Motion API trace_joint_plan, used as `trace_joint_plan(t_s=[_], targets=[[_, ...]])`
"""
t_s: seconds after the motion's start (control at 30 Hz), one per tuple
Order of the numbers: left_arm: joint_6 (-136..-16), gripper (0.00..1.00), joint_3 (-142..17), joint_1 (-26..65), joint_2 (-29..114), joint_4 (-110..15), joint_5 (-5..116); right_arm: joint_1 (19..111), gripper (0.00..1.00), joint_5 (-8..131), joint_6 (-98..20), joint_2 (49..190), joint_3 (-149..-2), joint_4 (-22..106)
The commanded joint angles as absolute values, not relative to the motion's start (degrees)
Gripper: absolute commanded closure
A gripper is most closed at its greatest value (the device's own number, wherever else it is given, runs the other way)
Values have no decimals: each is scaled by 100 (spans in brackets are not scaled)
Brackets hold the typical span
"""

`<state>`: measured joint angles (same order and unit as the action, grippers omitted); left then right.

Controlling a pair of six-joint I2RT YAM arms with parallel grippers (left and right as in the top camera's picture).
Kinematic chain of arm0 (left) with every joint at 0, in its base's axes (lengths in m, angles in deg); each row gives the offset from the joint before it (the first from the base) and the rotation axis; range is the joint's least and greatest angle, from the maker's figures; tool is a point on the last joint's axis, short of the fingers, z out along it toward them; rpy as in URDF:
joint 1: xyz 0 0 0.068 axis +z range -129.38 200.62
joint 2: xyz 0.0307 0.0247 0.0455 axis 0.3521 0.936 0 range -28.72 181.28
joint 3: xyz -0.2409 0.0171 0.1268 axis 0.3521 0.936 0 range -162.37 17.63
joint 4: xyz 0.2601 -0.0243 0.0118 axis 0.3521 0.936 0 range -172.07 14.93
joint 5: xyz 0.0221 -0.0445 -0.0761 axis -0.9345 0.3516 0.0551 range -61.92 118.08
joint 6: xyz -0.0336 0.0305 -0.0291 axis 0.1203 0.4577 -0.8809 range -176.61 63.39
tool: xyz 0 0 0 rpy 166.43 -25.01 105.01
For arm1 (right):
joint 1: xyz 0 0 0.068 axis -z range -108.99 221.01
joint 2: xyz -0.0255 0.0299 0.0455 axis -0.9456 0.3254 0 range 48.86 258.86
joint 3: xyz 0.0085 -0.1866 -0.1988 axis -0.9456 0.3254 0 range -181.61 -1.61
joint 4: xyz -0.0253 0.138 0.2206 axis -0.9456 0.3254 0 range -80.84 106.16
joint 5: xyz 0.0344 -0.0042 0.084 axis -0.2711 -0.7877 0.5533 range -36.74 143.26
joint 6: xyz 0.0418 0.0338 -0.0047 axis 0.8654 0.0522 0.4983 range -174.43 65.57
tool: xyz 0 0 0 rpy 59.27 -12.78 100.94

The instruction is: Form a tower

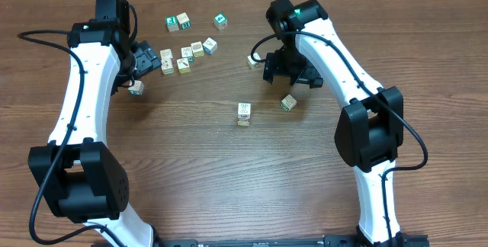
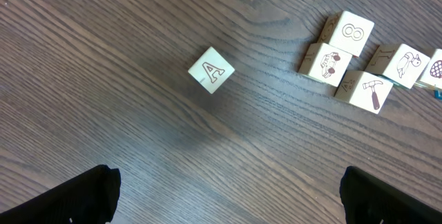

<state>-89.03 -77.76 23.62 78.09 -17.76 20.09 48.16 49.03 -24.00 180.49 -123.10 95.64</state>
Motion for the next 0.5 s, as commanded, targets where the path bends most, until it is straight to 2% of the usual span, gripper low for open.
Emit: trace_joint_plan(t_s=[0.0,0.47], targets=[[-8831,0,-7851,2360,7715,-1780,2018,4857,0,4911,-2131,17889,-12120,9558],[-8833,0,-7851,2360,7715,-1780,2018,4853,0,5036,-1818,17889,-11482,9234]])
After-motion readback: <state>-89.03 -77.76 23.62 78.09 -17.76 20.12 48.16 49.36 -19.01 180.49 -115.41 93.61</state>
